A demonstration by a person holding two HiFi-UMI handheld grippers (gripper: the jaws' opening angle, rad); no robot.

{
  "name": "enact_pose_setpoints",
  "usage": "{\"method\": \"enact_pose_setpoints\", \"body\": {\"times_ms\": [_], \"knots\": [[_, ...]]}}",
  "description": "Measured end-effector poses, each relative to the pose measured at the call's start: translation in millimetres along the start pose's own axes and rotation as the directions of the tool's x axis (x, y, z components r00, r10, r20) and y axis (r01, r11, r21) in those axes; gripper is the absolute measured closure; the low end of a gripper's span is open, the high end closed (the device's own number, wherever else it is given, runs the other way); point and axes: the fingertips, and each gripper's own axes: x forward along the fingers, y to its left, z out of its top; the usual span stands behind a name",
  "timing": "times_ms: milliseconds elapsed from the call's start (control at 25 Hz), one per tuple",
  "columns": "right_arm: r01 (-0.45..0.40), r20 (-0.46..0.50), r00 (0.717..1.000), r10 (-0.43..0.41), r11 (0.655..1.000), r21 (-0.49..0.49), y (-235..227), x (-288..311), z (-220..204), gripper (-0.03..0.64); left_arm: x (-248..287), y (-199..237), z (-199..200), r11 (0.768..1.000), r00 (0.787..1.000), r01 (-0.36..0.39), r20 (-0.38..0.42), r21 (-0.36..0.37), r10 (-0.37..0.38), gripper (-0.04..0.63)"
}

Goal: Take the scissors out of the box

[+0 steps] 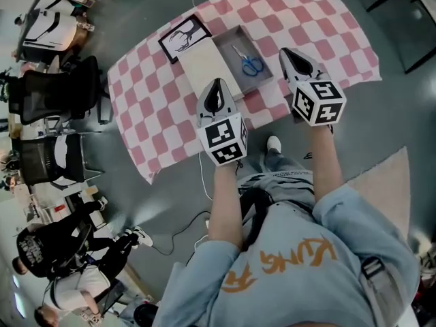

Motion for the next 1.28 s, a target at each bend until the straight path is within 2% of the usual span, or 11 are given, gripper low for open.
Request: {"method": "enact_pose_setpoints", "body": {"times_ms": [240, 560, 760, 960, 1160, 1280], "knots": [[-0.018, -0.114, 0.993, 0.011, 0.998, -0.057, 9, 28, -29, 0.618, 19, 20, -16, 0.999, 1.0, -0.01, -0.029, -0.044, 0.009, 0.578], [-0.016, -0.233, 0.972, -0.022, 0.987, -0.157, 16, 53, -57, 0.618, 48, 12, -28, 0.99, 0.996, 0.071, -0.046, -0.123, -0.077, 0.578], [-0.01, -0.305, 0.951, -0.047, 0.983, -0.181, 19, 71, -75, 0.618, 69, 38, -26, 0.97, 0.995, 0.078, -0.035, -0.228, -0.089, 0.578], [0.014, -0.355, 0.931, -0.088, 0.979, -0.204, 15, 91, -89, 0.618, 87, 57, -27, 0.954, 0.994, 0.092, -0.03, -0.284, -0.105, 0.578], [-0.009, -0.444, 0.889, -0.109, 0.967, -0.256, 19, 113, -107, 0.618, 111, 68, -31, 0.922, 0.989, 0.123, -0.035, -0.367, -0.146, 0.578], [-0.008, -0.475, 0.87, -0.132, 0.959, -0.282, 18, 121, -111, 0.618, 124, 74, -30, 0.915, 0.987, 0.13, -0.035, -0.382, -0.155, 0.578]]}}
